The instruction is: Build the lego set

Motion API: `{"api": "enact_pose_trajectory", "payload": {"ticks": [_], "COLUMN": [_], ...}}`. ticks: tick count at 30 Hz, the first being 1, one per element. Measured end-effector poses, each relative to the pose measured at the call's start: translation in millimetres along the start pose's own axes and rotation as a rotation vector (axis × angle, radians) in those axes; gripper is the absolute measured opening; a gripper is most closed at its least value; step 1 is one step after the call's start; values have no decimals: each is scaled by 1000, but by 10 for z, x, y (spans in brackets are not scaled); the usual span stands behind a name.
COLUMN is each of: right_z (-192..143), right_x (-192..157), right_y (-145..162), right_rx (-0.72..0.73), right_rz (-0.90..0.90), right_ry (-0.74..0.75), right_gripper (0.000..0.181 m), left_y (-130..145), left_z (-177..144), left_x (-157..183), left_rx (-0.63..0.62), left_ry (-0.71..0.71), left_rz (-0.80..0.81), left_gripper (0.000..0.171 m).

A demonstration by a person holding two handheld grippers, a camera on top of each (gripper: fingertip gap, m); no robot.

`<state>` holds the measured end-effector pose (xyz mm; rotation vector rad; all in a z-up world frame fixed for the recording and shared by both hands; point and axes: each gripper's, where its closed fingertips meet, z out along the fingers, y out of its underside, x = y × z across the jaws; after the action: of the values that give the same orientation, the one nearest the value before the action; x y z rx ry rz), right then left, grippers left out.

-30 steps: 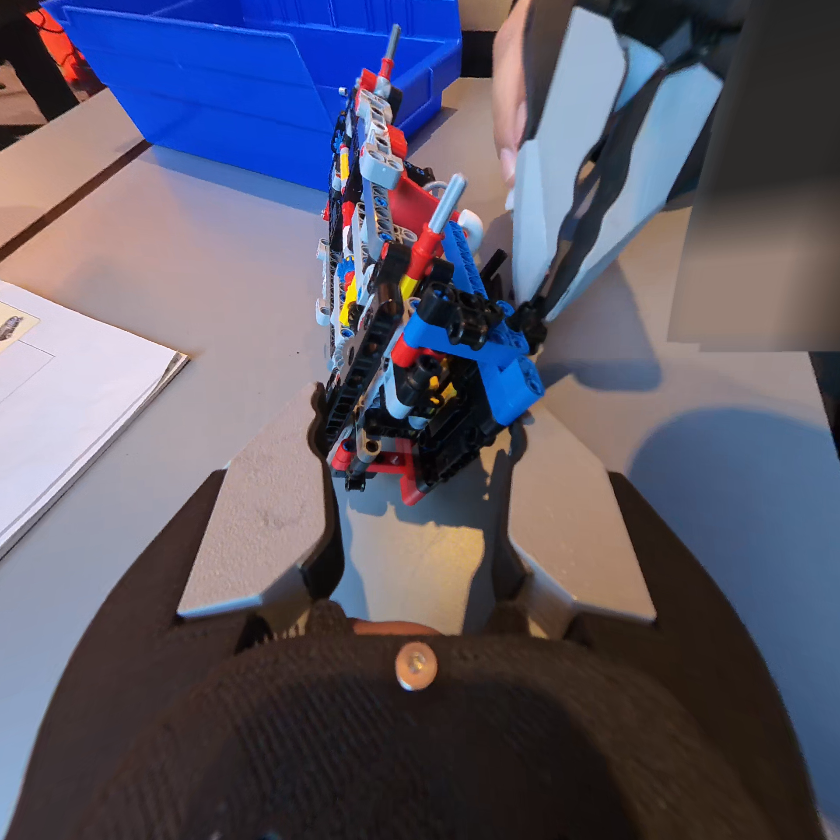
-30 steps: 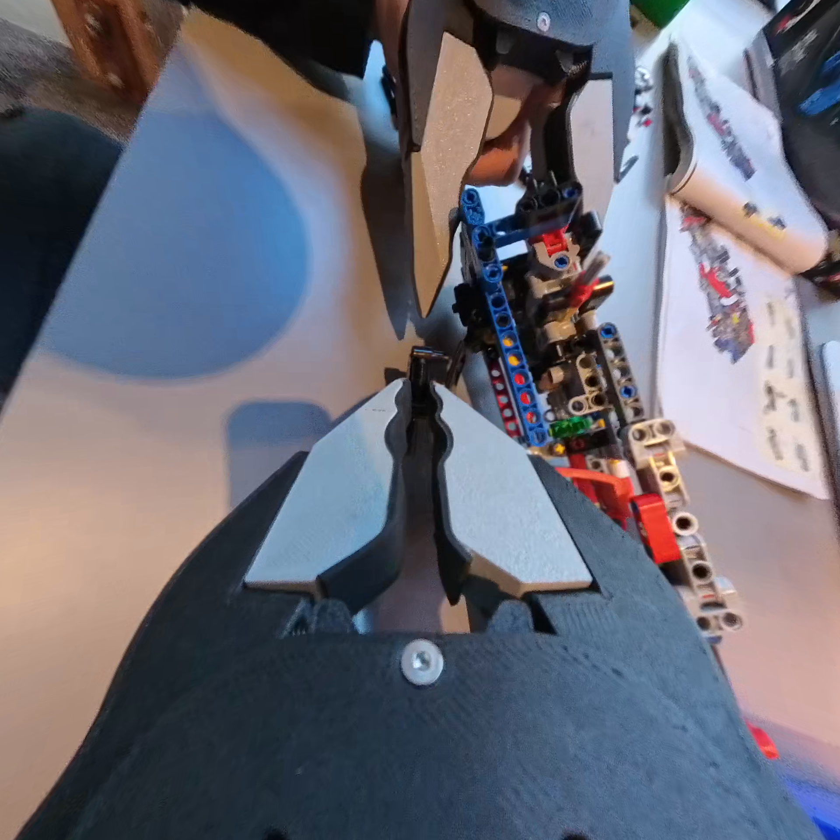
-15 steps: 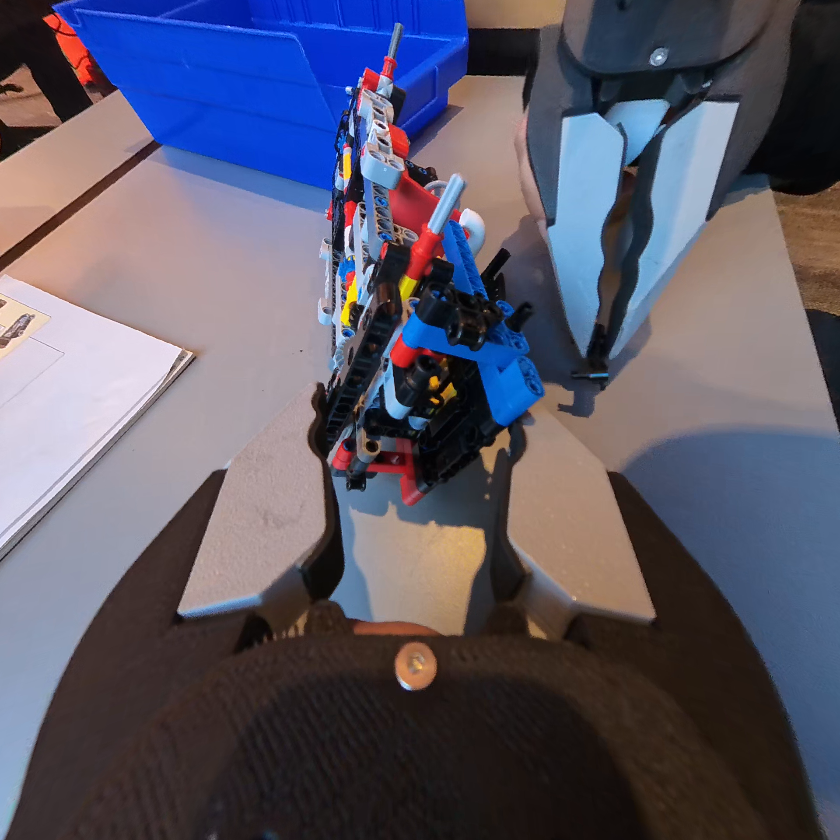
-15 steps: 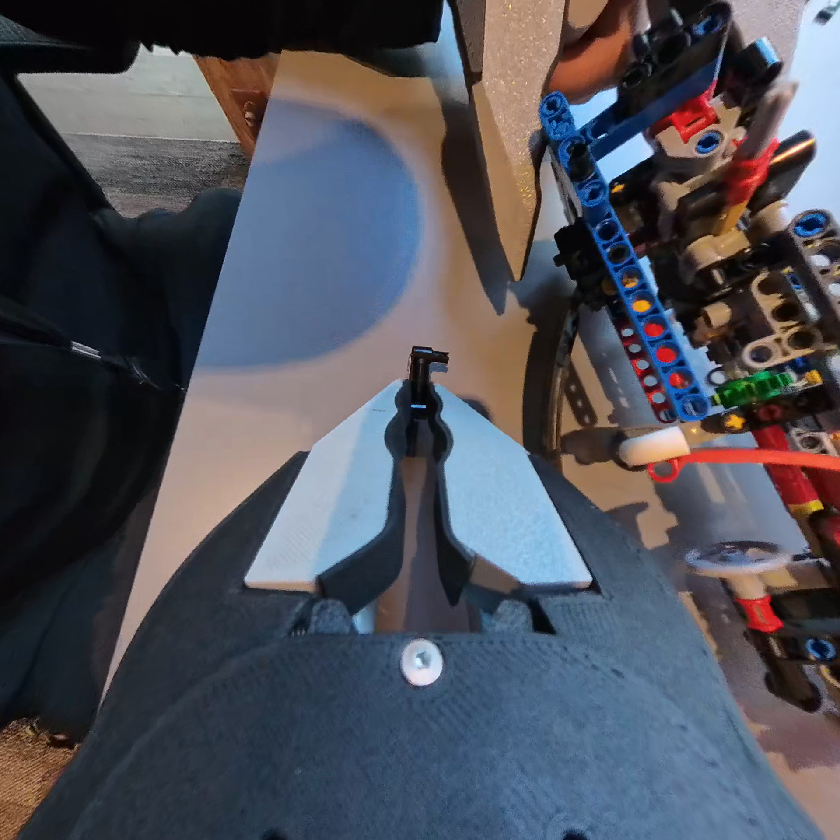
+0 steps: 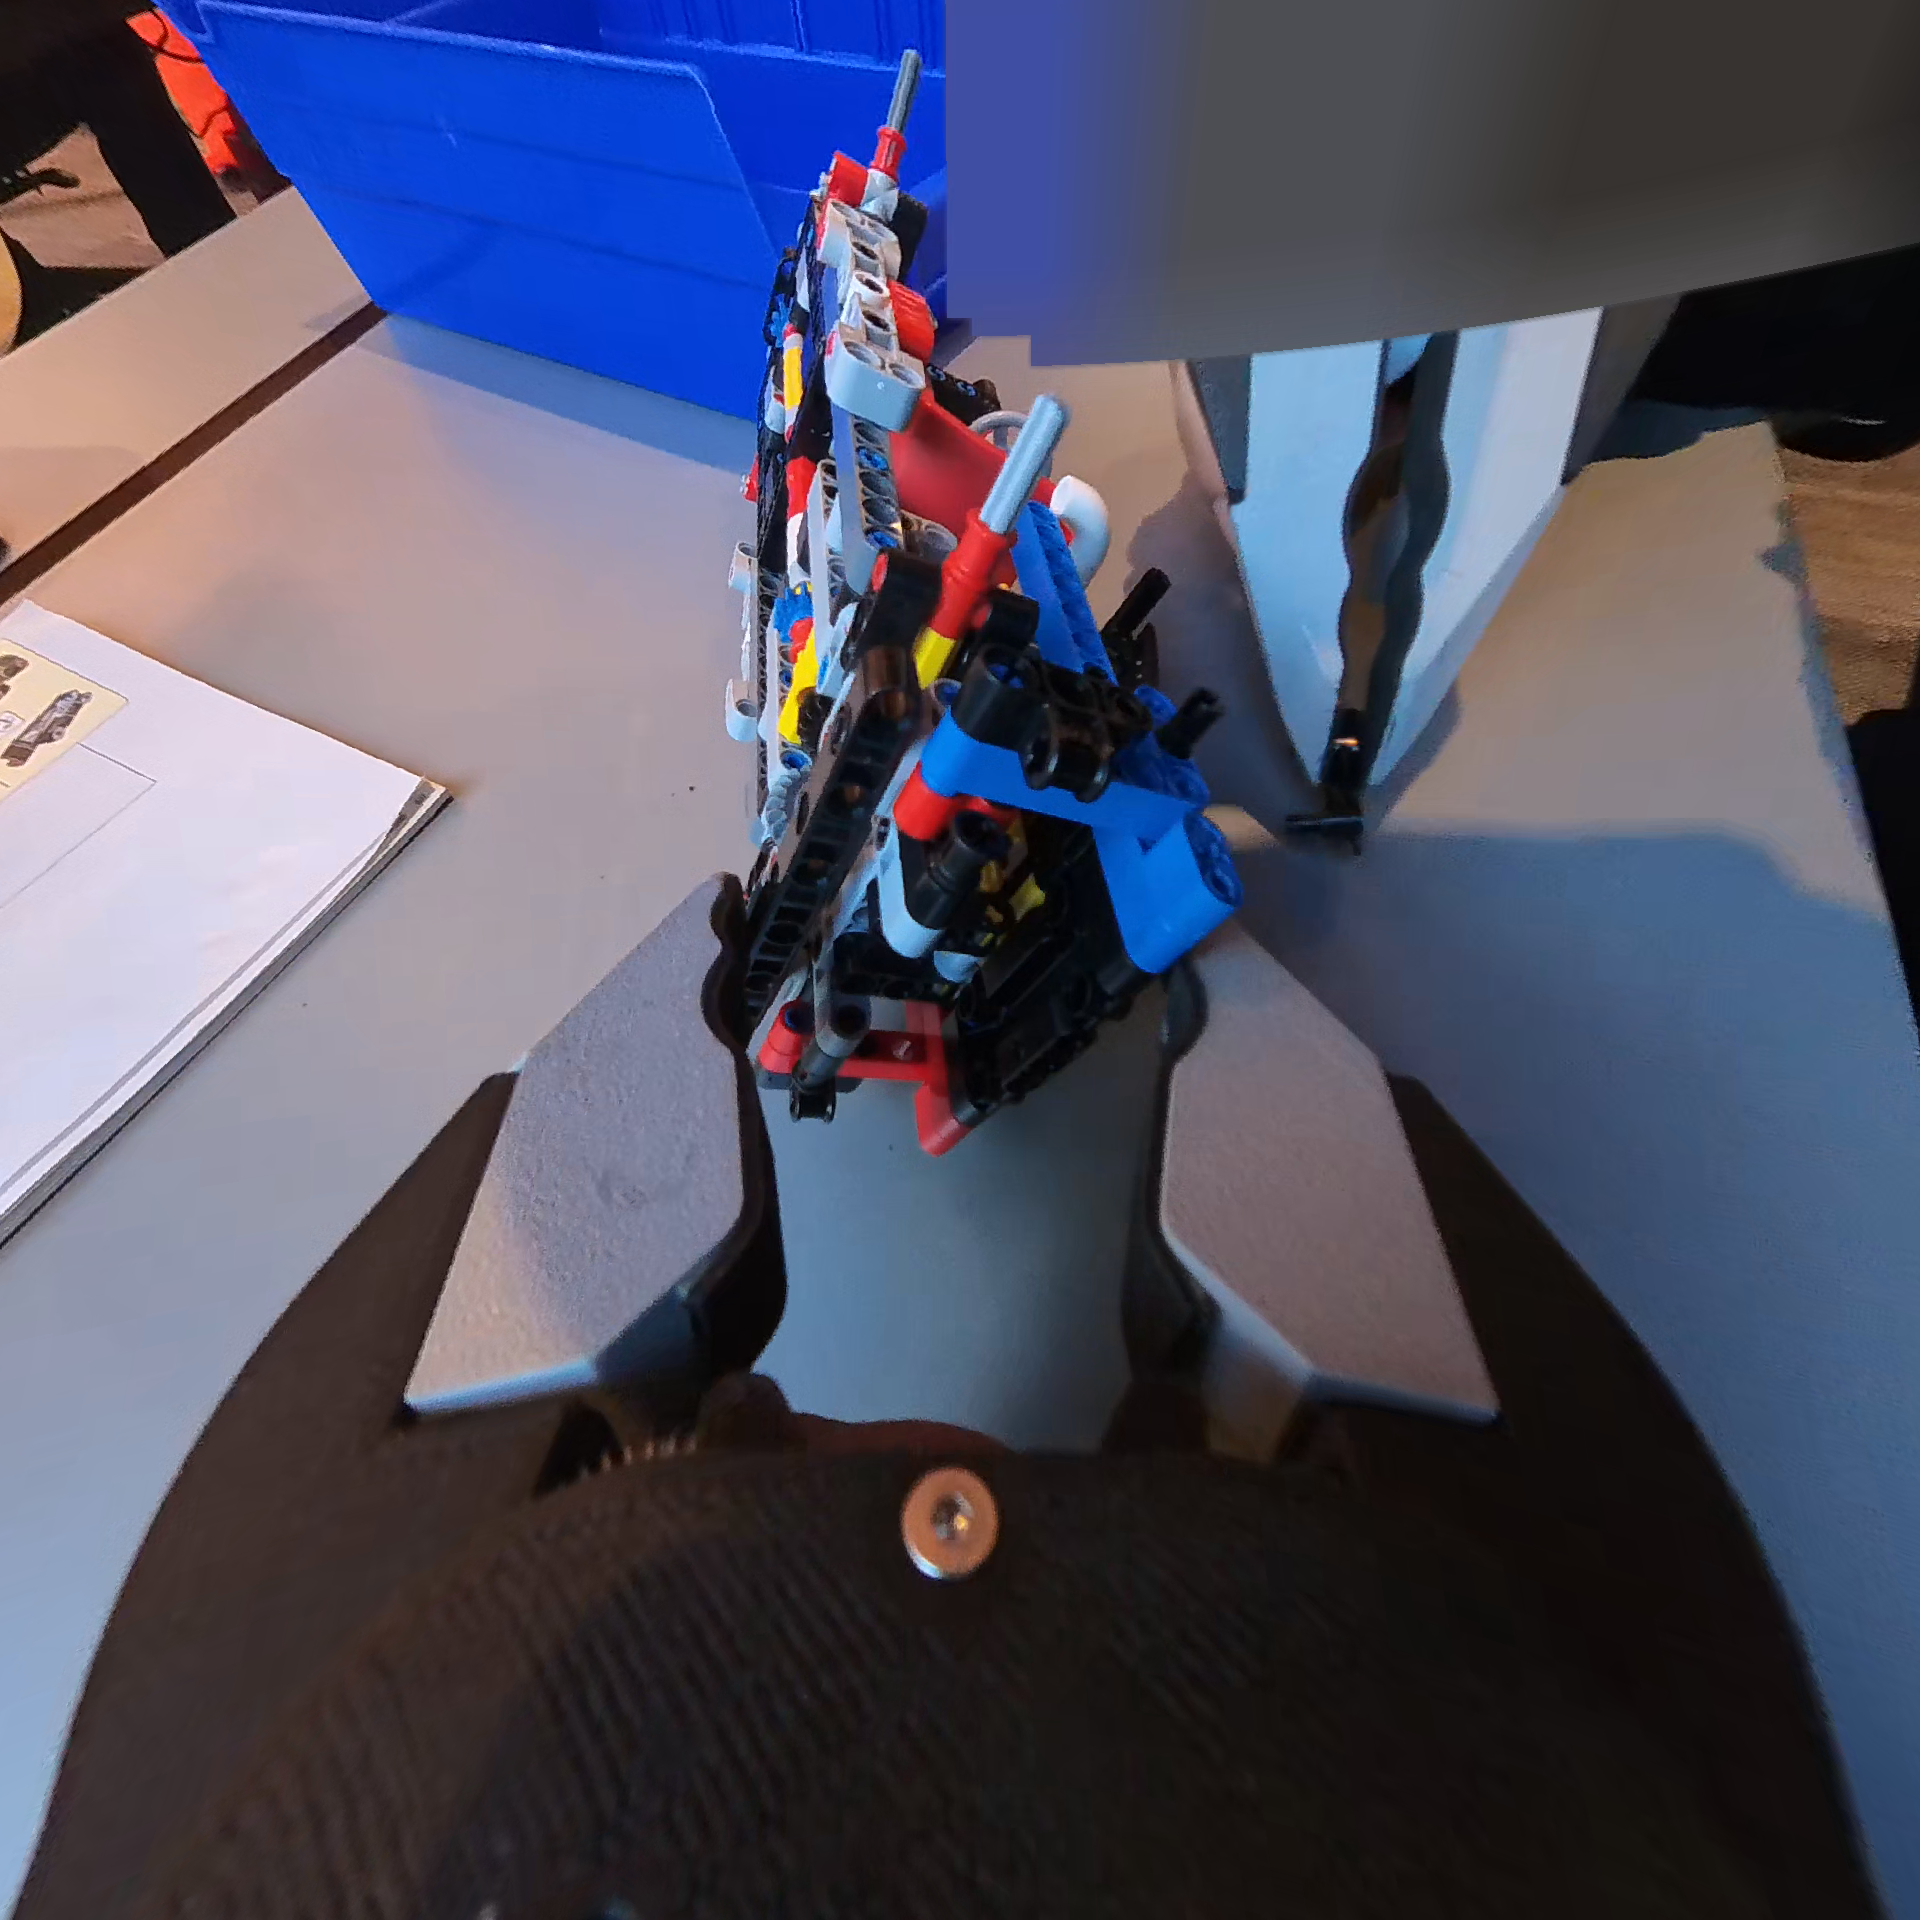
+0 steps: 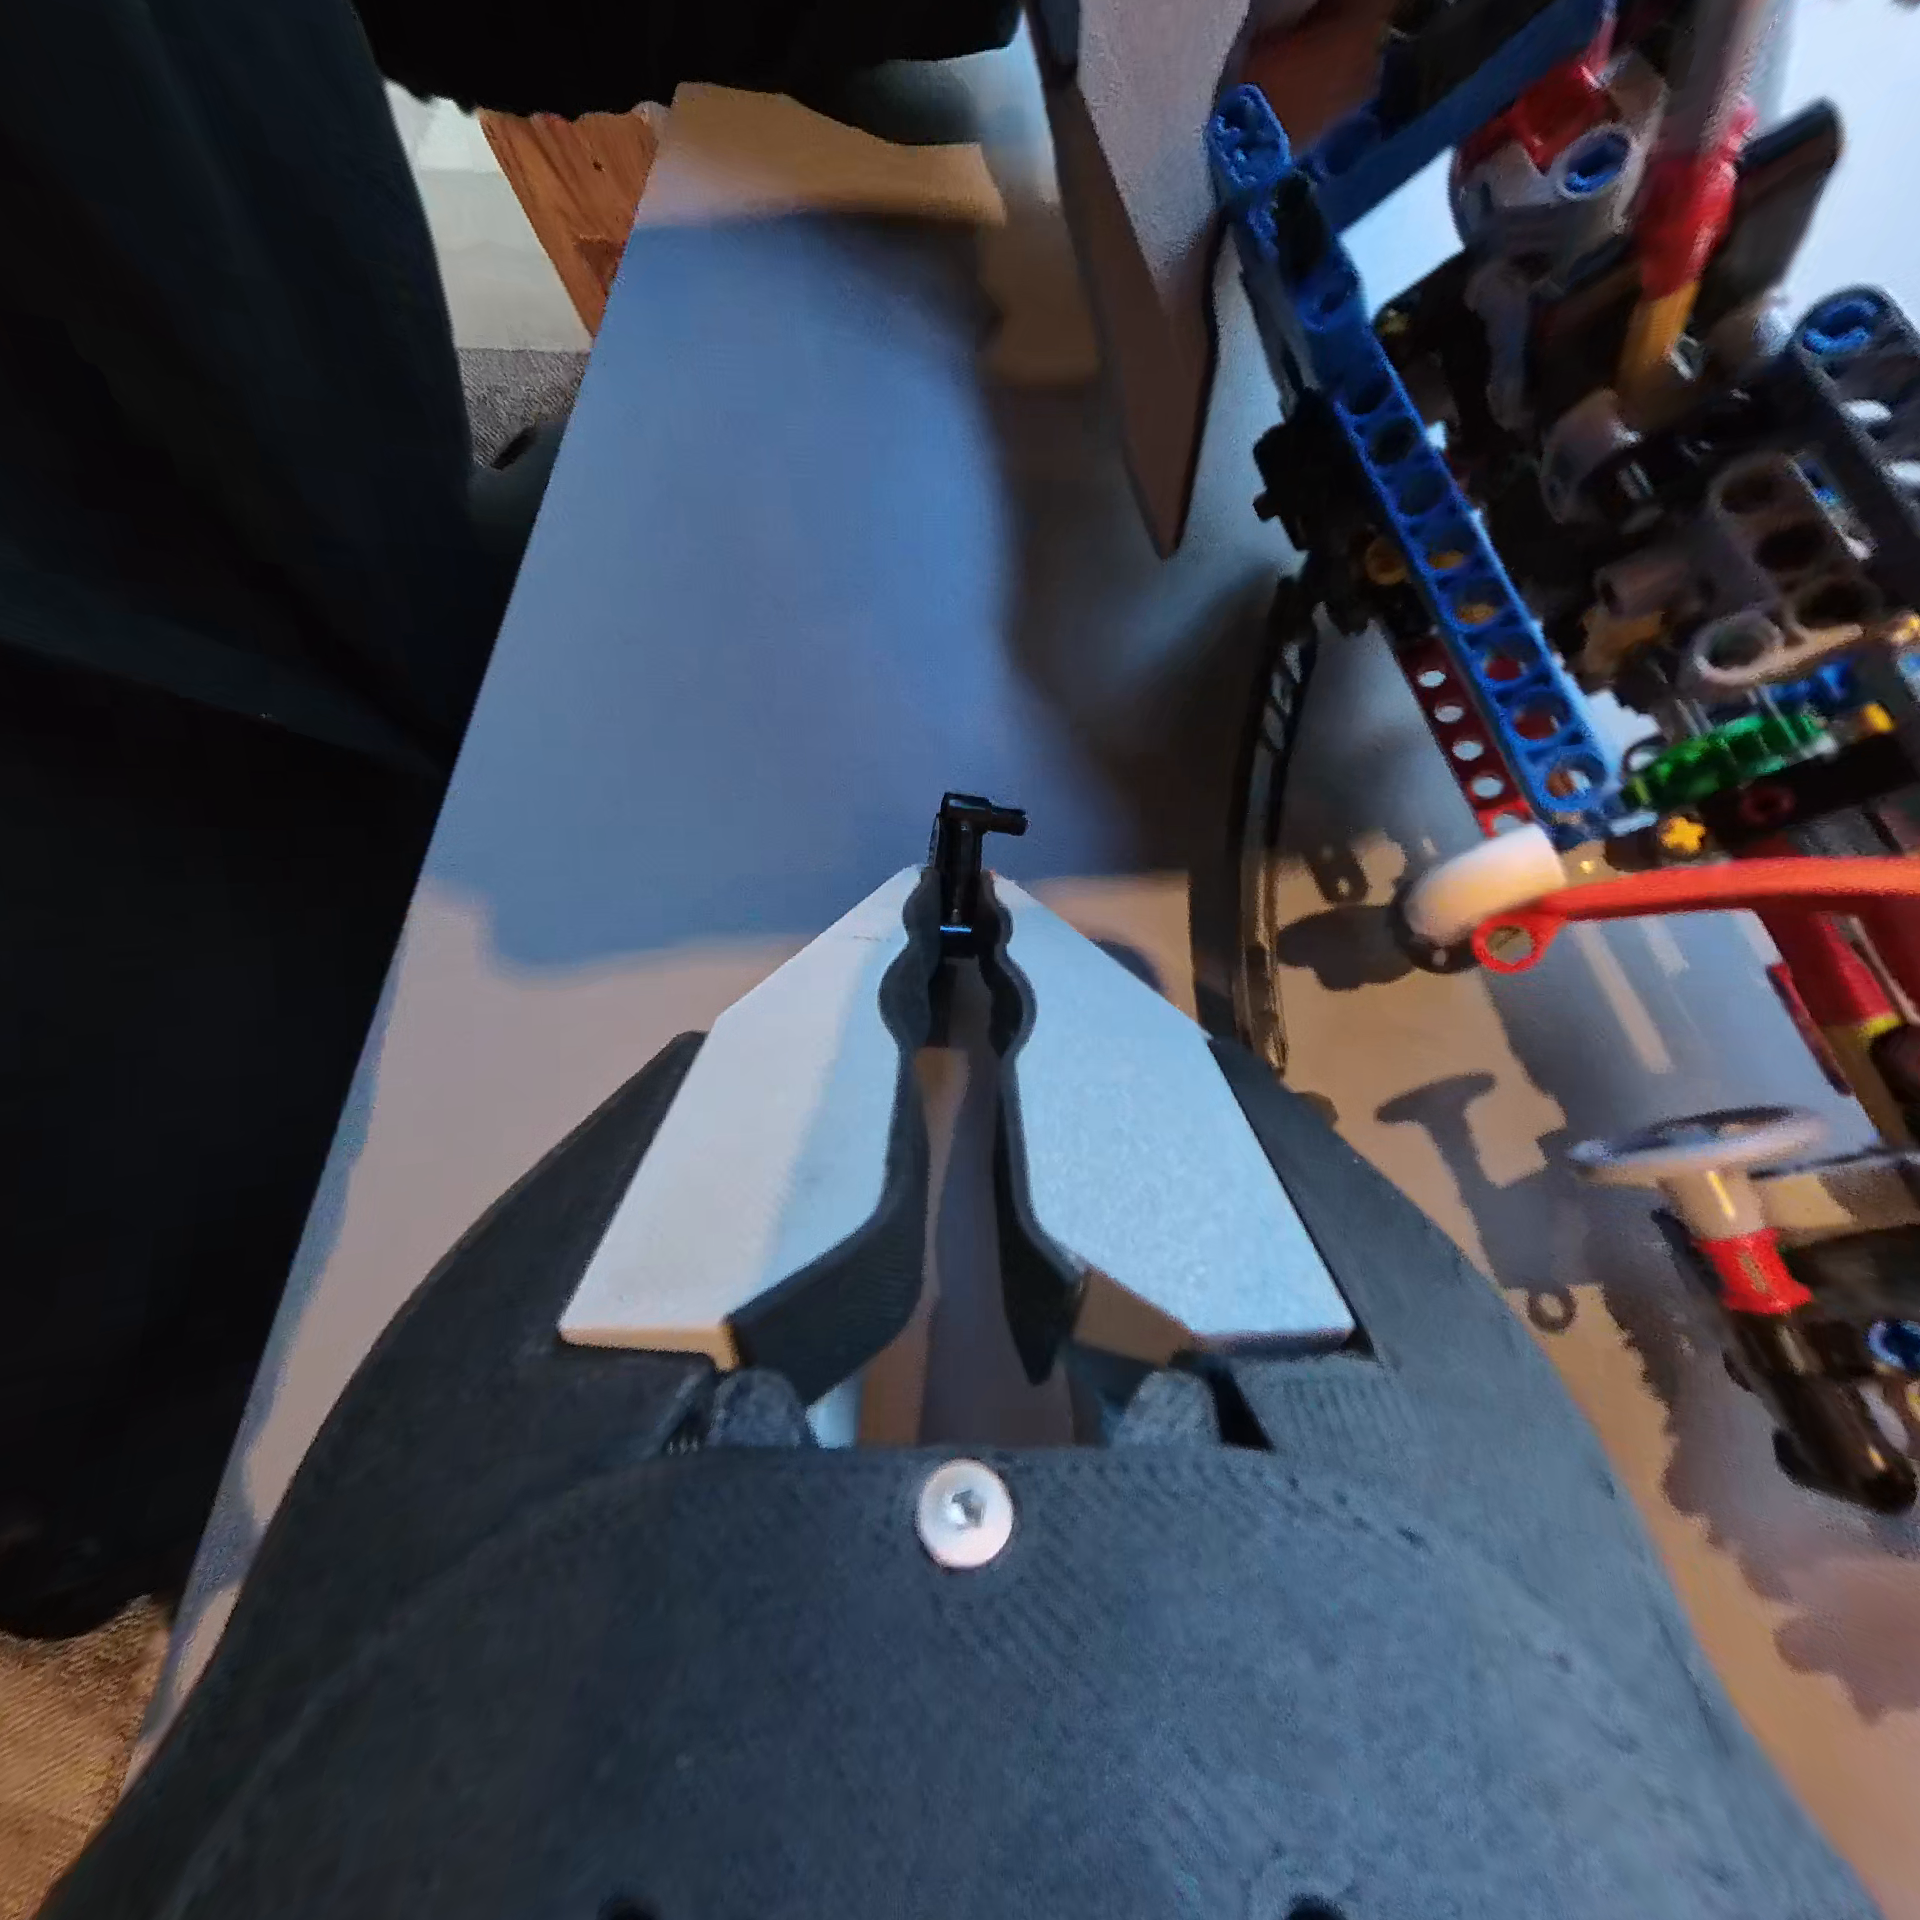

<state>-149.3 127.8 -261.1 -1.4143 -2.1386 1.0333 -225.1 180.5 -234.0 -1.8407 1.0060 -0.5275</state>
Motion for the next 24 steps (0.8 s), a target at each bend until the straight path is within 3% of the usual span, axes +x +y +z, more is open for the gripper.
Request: {"api": "enact_pose_trajectory", "payload": {"ticks": [14, 24], "right_z": [-22, -241], "right_x": [57, 135], "right_y": [-46, -319], "right_rx": [30, 222], "right_rz": [7, 99], "right_ry": [28, 11], "right_gripper": [3, 3], "left_y": [9, 10], "left_z": [-16, -15], "left_x": [-7, -8], "left_rx": [2, 1], "left_ry": [3, 4], "left_rz": [-11, -11], "left_gripper": [78, 79]}}
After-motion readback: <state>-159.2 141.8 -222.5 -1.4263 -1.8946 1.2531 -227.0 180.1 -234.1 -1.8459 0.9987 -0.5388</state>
